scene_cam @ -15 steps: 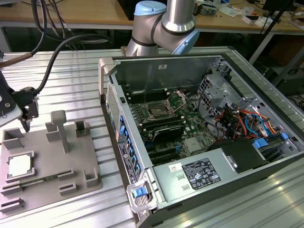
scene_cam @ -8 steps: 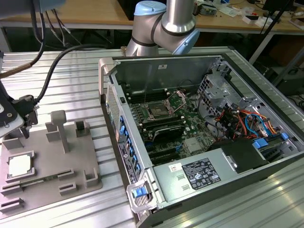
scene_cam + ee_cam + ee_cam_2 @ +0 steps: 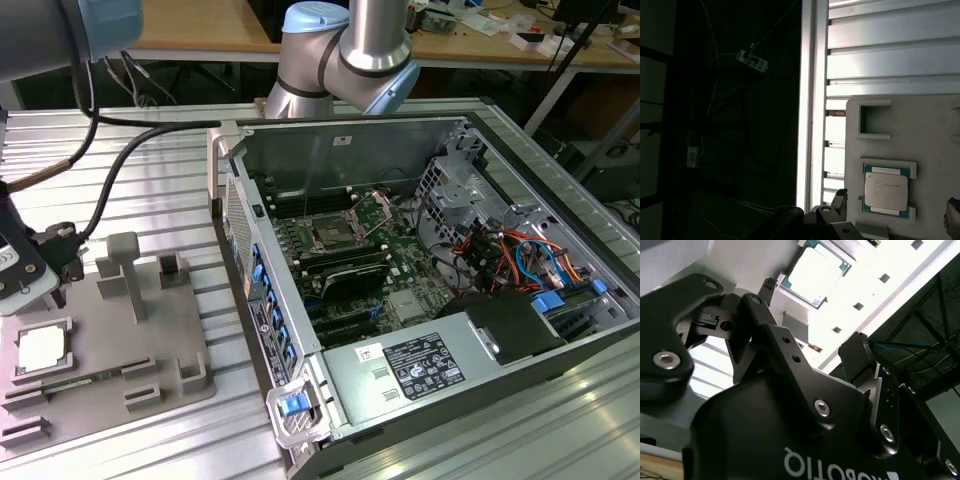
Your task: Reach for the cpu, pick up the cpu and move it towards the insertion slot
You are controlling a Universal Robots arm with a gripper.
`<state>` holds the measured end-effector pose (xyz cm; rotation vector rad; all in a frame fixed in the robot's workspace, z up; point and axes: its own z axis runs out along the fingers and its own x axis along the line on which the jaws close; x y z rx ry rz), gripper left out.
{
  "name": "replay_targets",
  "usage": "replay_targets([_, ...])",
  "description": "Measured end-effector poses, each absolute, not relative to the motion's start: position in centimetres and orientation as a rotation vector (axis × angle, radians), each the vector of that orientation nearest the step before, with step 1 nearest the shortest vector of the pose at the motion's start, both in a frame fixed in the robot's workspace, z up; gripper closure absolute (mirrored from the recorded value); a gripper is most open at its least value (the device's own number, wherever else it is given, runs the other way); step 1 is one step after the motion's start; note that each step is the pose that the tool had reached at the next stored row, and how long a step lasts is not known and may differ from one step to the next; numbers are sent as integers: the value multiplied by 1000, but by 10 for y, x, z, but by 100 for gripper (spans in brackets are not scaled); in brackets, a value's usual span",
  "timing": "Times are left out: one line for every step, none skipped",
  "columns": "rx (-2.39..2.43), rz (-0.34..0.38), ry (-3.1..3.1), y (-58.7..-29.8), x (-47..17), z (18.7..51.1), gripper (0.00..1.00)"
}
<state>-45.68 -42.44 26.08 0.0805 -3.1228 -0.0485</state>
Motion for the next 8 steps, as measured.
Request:
replay_targets([82,-49,-3123,-425,-457,259,22])
replay_targets([83,-49,-3123,-426,-457,256,22])
replay_targets([91,-48,-3122,-427,-457,253,22])
replay_targets([101,-48,-3122,-428,-457,250,22])
replay_targets([107,-48,-3121,-428,-457,248,22])
replay_targets([116,-48,-3120,-429,-457,246,22])
replay_targets([125,-48,-3120,-430,-457,244,22])
replay_targets([133,-48,-3119,-430,-457,243,22])
